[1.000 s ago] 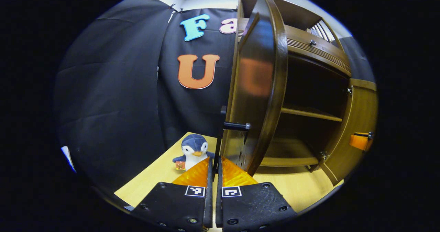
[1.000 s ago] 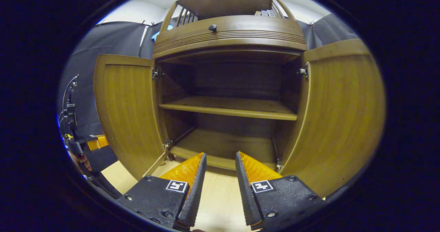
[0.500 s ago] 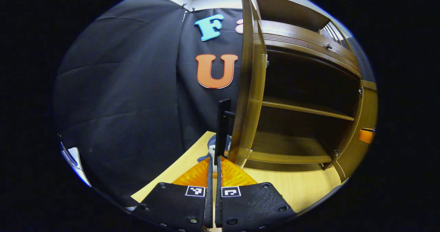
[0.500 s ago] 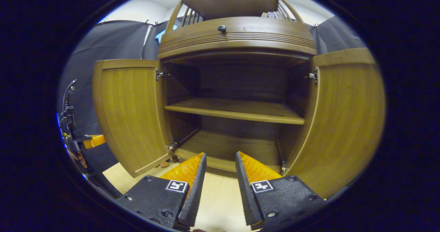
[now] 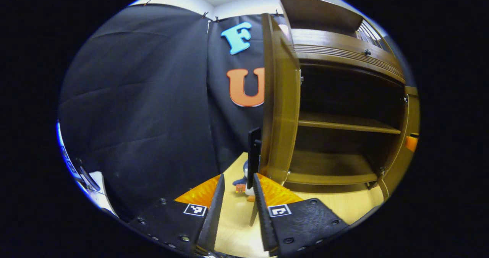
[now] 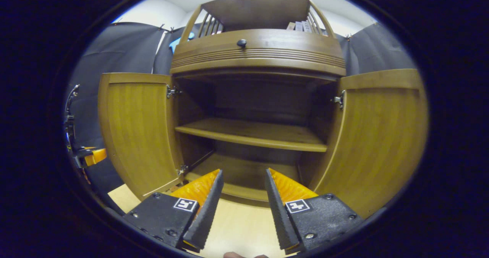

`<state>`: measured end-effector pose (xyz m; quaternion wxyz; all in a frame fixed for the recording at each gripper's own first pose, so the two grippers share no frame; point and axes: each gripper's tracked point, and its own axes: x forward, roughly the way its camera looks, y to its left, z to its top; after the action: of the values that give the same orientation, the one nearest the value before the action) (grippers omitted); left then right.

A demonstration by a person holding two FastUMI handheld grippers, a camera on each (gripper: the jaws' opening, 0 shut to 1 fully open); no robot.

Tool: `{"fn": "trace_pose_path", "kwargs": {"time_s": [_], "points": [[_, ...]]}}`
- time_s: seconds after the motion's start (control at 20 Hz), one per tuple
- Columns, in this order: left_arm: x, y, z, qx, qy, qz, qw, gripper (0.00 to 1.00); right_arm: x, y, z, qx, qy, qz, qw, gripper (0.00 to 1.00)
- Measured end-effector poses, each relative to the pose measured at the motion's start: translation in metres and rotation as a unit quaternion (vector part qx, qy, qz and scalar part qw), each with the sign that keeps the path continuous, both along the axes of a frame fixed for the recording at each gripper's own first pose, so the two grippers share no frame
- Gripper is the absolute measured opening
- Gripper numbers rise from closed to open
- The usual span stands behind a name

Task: Open the right door of the double-door shoe cabinet with the right hand, and open the left door with the left hand.

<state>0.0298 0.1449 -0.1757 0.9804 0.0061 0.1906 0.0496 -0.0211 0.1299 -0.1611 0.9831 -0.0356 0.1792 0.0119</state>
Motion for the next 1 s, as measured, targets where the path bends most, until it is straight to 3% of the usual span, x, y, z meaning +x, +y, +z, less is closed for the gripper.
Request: {"fn": "trace_pose_path", "kwargs": {"time_s": [0.05,0.1,0.15,0.2,0.25,0.3,0.35,0.4,0.45,0.5,0.55,0.6,0.7,0.85,0.9,1.0], "points": [[-0.002,0.002,0.011,0.016,-0.011,0.009,1.000,0.58,0.001,-0.003,0.006,0.000,-0.006,-0.006,1.000,0.71],[-0.004,-0.001,0.023,0.022,-0.026,0.013,0.999,0.64,0.004,-0.007,0.011,0.001,-0.013,-0.011,1.000,0.78],[-0.006,-0.004,0.033,0.023,-0.042,0.012,0.999,0.53,0.006,-0.010,0.018,0.002,-0.021,-0.014,1.000,0.78],[-0.006,-0.015,0.044,0.016,-0.060,0.002,0.998,0.53,0.008,-0.015,0.023,0.003,-0.029,-0.018,0.999,0.72],[-0.005,-0.024,0.054,0.011,-0.075,-0.002,0.997,0.65,0.009,-0.018,0.028,0.003,-0.035,-0.022,0.999,0.71],[-0.003,-0.035,0.063,0.004,-0.087,-0.010,0.996,0.68,0.010,-0.019,0.031,0.004,-0.040,-0.024,0.999,0.78],[-0.001,-0.047,0.070,-0.005,-0.094,-0.021,0.995,0.70,0.011,-0.021,0.033,0.006,-0.042,-0.025,0.999,0.71],[0.000,-0.058,0.078,-0.014,-0.100,-0.030,0.994,0.63,0.010,-0.022,0.035,0.007,-0.044,-0.025,0.999,0.72],[0.000,-0.070,0.084,-0.024,-0.107,-0.036,0.993,0.75,0.009,-0.024,0.037,0.008,-0.045,-0.026,0.999,0.72],[0.002,-0.083,0.090,-0.033,-0.114,-0.048,0.992,0.78,0.008,-0.025,0.039,0.008,-0.047,-0.026,0.999,0.72],[0.005,-0.095,0.095,-0.039,-0.119,-0.060,0.990,0.80,0.007,-0.028,0.043,0.007,-0.051,-0.029,0.998,0.78],[0.007,-0.107,0.099,-0.044,-0.120,-0.075,0.989,0.82,0.005,-0.033,0.047,0.005,-0.056,-0.033,0.998,0.72],[0.012,-0.133,0.106,-0.047,-0.125,-0.103,0.986,0.89,0.001,-0.040,0.056,0.007,-0.063,-0.041,0.997,0.72],[0.010,-0.169,0.115,-0.043,-0.123,-0.157,0.979,1.00,-0.005,-0.052,0.072,0.006,-0.080,-0.052,0.995,0.95],[0.011,-0.175,0.114,-0.041,-0.126,-0.168,0.977,1.00,-0.008,-0.057,0.077,0.003,-0.086,-0.058,0.995,0.88],[0.014,-0.180,0.121,-0.042,-0.135,-0.185,0.973,0.95,-0.011,-0.063,0.087,-0.001,-0.097,-0.065,0.993,0.94]]}}
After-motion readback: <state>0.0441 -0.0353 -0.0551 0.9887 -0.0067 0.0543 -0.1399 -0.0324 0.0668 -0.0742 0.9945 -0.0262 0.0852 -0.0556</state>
